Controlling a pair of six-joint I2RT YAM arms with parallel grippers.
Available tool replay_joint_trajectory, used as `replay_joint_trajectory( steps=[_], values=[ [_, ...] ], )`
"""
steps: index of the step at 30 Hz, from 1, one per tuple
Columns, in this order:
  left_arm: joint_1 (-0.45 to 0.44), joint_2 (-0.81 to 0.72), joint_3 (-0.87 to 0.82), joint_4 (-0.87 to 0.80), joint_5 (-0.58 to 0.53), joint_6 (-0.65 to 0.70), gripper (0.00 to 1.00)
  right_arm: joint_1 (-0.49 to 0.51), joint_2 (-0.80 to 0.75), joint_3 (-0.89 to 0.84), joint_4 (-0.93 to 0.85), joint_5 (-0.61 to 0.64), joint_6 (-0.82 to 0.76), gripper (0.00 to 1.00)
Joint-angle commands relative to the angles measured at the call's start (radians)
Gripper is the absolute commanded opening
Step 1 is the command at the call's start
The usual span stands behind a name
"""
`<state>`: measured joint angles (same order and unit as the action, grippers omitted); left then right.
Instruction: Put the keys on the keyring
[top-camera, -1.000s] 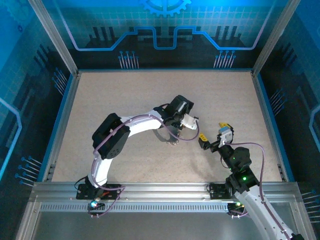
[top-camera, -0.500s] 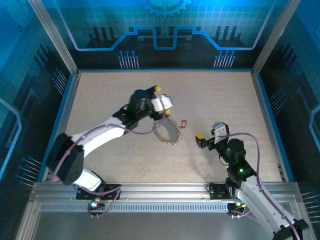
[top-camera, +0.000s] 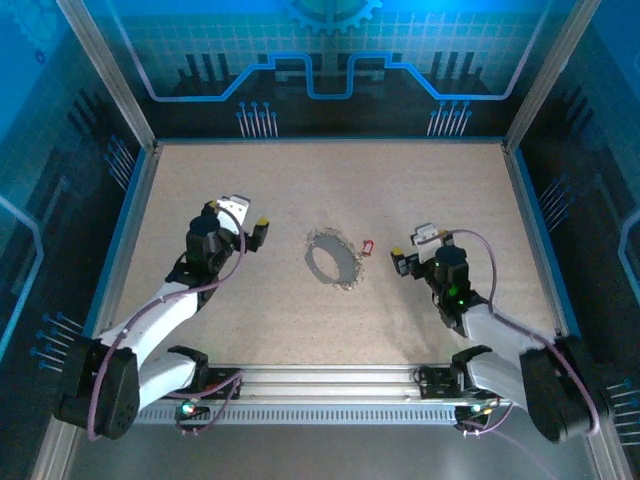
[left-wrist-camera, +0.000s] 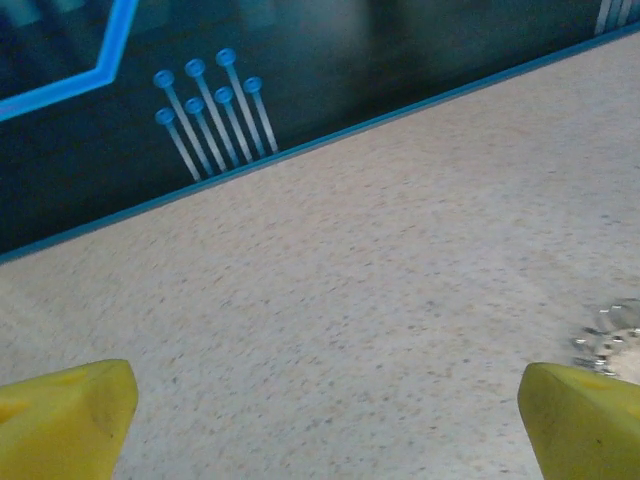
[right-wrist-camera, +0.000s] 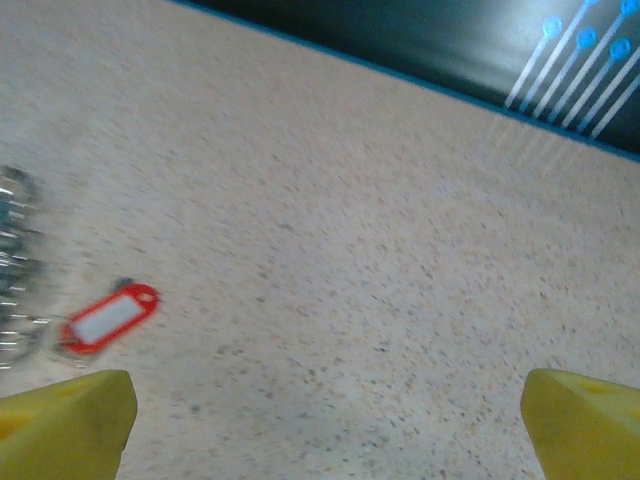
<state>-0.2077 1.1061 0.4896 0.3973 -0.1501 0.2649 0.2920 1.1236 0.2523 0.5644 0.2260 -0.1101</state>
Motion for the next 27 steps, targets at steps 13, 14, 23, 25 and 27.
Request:
replay_joint_trajectory(
  steps=[13, 14, 23, 25, 27],
  values=[
    [0.184, 0.262, -0.065, 0.224, 0.132, -0.161, 0.99, -0.221, 0.378, 0.161, 0.225, -0.188, 0.073, 1.00],
    [0.187, 0.270, -0.052, 0.209, 0.137, -0.162, 0.99, -0.228, 0.378, 0.166, 0.209, -0.160, 0.095, 1.00],
    [0.189, 0.408, -0.116, 0.504, 0.116, -0.230, 0.99, -0.229, 0.380, 0.180, 0.187, -0.152, 0.102, 1.00],
    [0.187, 0.445, -0.126, 0.556, 0.073, -0.237, 0.99, -0.229, 0.380, 0.180, 0.188, -0.152, 0.101, 1.00],
    [0.186, 0.448, -0.130, 0.574, 0.029, -0.251, 0.99, -0.228, 0.380, 0.179, 0.189, -0.152, 0.101, 1.00]
  ],
)
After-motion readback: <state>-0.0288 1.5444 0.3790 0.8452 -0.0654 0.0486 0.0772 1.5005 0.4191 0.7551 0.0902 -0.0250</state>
